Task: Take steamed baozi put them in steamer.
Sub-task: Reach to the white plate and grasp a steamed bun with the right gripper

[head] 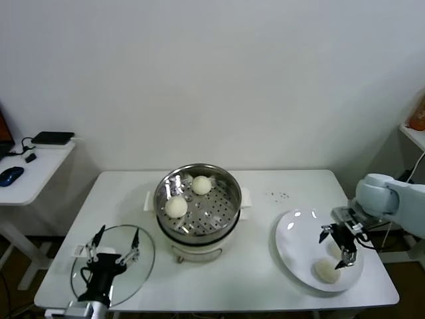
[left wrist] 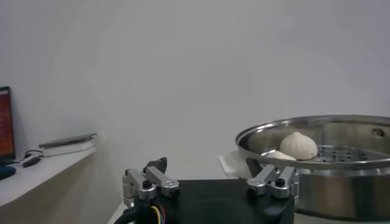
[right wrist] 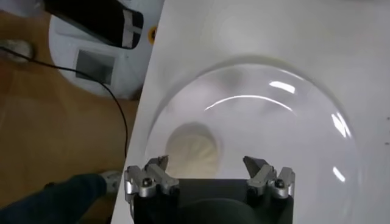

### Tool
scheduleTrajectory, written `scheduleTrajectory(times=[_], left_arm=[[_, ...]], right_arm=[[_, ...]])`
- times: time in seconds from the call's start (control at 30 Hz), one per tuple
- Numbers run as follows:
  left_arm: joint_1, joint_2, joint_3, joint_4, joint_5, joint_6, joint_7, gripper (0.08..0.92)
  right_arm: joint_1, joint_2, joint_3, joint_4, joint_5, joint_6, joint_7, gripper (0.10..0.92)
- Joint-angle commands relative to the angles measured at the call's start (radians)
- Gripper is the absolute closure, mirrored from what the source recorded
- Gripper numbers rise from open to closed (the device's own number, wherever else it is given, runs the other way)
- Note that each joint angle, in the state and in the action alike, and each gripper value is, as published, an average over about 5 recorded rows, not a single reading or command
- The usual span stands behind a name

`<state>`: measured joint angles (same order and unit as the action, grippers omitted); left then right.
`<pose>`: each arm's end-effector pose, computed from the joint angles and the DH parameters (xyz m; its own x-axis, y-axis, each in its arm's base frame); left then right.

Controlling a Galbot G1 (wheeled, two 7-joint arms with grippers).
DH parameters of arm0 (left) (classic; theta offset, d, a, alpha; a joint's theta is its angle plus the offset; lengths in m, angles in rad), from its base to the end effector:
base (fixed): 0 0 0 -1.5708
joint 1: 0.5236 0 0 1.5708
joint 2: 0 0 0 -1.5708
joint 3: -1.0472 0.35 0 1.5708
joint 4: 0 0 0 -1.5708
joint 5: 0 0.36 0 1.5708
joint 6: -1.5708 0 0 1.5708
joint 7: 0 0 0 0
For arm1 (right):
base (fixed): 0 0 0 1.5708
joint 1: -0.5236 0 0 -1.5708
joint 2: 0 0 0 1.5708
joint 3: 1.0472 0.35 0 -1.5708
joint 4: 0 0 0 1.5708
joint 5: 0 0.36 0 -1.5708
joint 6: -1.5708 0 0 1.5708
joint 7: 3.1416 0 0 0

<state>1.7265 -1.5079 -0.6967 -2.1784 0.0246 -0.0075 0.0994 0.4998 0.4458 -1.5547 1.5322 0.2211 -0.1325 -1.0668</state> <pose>0.1379 0.0599 -0.2926 -0.9977 -0.0063 0.0682 0.0058 0.9846 0.1747 0.4363 -0.1928 -0.1853 0.0712 -0.1005 0.9924 -0.9805 -0.1896 0.0511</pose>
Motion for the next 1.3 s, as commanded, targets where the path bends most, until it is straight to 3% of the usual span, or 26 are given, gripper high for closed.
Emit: scheduleTrajectory(times=[0.03, 1.3], left_arm=[[0.009, 0.01, 0.001, 0.001, 0.001, -0.003, 0.003, 0.177], [0.009, 0.004, 0.001, 0.018, -0.003, -0.009, 0.002, 0.177]], right_arm=[[-0.106, -0.015, 0.047, -0.025, -0.043, -0.002, 0.006, 0.203], [-0.196, 0.048, 0.094, -0.082, -0.057, -0.012, 0.033, 0.203]])
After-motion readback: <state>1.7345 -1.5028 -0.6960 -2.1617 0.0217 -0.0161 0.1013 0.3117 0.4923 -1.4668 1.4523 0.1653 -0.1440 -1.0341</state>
